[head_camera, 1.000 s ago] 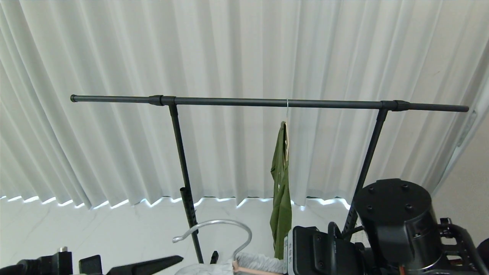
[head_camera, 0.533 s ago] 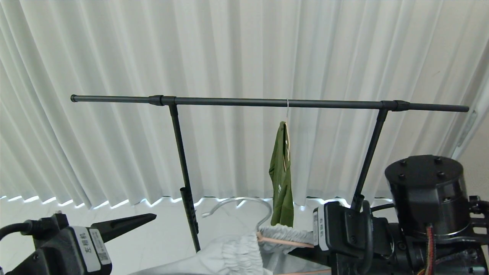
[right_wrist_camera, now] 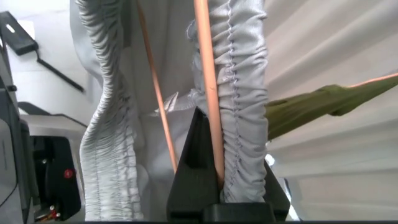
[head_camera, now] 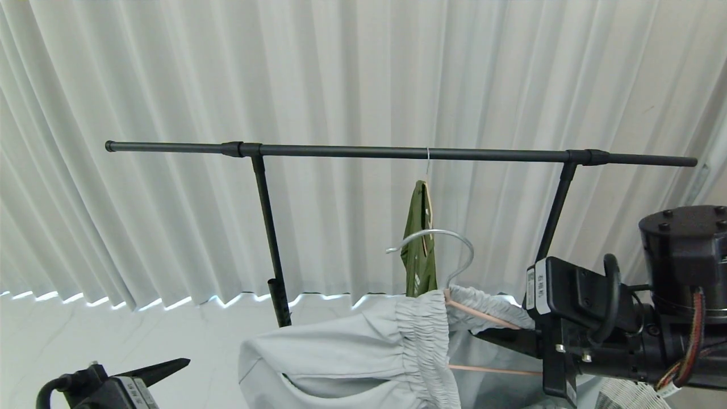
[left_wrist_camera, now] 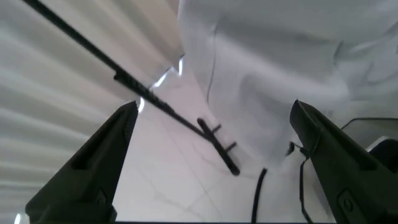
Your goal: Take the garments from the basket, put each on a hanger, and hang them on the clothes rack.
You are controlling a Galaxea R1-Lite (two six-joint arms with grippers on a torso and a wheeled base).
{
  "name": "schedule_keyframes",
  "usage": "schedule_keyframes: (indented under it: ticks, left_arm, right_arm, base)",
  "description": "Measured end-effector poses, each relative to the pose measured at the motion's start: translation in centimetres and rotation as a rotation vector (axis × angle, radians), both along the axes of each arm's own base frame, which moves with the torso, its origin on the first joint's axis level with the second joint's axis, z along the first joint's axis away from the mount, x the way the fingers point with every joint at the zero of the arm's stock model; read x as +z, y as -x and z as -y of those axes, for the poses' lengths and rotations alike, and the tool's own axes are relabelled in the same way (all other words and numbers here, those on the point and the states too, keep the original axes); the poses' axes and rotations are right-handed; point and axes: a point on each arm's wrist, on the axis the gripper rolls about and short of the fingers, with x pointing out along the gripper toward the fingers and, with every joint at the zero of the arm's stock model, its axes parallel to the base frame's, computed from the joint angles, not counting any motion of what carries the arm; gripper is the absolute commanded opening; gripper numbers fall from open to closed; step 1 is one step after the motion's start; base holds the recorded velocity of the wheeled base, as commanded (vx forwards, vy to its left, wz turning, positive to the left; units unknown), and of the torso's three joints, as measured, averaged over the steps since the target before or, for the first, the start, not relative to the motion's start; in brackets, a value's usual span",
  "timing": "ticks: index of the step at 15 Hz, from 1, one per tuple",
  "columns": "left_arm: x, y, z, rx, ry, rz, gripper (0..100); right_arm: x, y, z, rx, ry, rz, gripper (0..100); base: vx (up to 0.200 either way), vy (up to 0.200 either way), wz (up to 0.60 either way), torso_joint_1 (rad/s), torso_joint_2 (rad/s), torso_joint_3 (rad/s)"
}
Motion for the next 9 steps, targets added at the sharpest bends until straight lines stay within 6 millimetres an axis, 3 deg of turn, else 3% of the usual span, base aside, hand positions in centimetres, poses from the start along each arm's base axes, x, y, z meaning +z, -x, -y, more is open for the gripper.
schedule_keyframes:
  ticks: [3, 4, 9]
  left_arm:
    - [-0.6, -1.4, 0.2, 0.07, -0.014, -0.081, 100]
    - [-0.6, -2.0, 0.4, 0.079, -0.006, -0.105, 0]
    - [-0.7, -3.6, -0.3, 0.165, 0.006, -0.154, 0]
  right_arm:
    - [0.6, 0.7, 0.1, 0.029, -0.021, 0.012, 0]
    - [0.7, 0.9, 0.1, 0.038, -0.024, 0.014, 0]
    - [0.6, 1.5, 0.5, 0.037, -0.011, 0.006, 0]
  base:
    - [0.0, 0.0, 0.0, 0.0, 0.0, 0.0]
    - [0.0, 0.0, 0.0, 0.0, 0.0, 0.0]
    - [0.0, 0.0, 0.0, 0.0, 0.0, 0.0]
